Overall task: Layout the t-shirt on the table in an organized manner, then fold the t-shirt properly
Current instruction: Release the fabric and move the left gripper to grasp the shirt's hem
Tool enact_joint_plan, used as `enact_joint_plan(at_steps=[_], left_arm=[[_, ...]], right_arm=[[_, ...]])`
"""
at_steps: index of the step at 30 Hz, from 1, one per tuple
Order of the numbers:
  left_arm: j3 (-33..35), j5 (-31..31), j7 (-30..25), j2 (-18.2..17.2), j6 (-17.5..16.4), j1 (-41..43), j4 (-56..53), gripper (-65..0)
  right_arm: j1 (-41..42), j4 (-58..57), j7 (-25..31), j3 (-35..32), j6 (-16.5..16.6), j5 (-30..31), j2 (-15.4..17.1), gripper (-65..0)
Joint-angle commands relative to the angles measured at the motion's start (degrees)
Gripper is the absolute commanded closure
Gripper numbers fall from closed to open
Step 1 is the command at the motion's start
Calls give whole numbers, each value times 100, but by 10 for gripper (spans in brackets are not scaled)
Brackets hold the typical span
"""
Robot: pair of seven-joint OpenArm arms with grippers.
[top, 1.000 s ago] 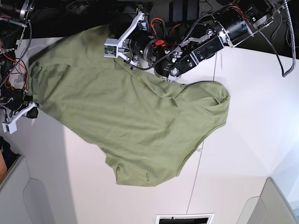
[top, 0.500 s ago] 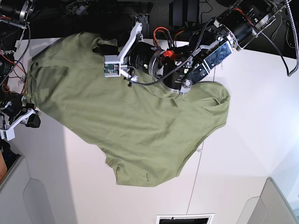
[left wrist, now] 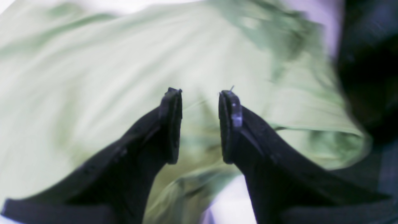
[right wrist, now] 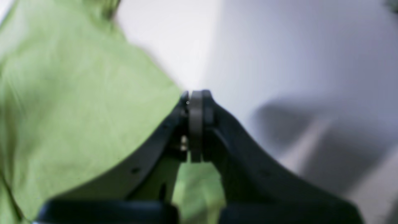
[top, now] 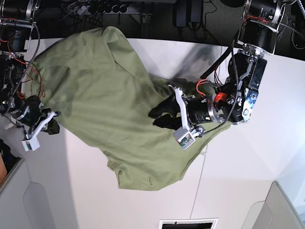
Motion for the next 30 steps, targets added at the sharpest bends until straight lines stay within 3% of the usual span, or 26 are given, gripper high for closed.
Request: enact_joint_plan(at_steps=[1, 7, 11, 13, 19, 24, 30], left_arm=[[-118, -70, -111, -13, -47, -107, -129, -228], [-238, 505, -271, -17, -47, -109, -1683, -226], [-236, 1222, -1434, -9, -47, -319, -2778, -226], [-221, 1565, -1884, 42, 50, -621, -3265, -226], [-221, 2070, -1958, 695, 181, -1633, -4247, -226], [-114, 2297, -1958, 1353, 181, -2159, -4771, -226], [741, 2398, -1856, 1735, 179, -2520, -4841, -226]], right_arm=[[133, 39, 262, -131, -2, -157, 111, 0], [140, -61, 542, -898, -11, -1084, 116, 0], [116, -61, 361, -966, -57, -1106, 160, 0], [114, -61, 57, -966, -55, -925, 214, 0], [-348, -20, -227, -962, -48, 122, 483, 0], [-920, 382, -225, -964, 2, 505, 289, 0], [-1364, 1447, -221, -962, 9, 479, -17, 0]])
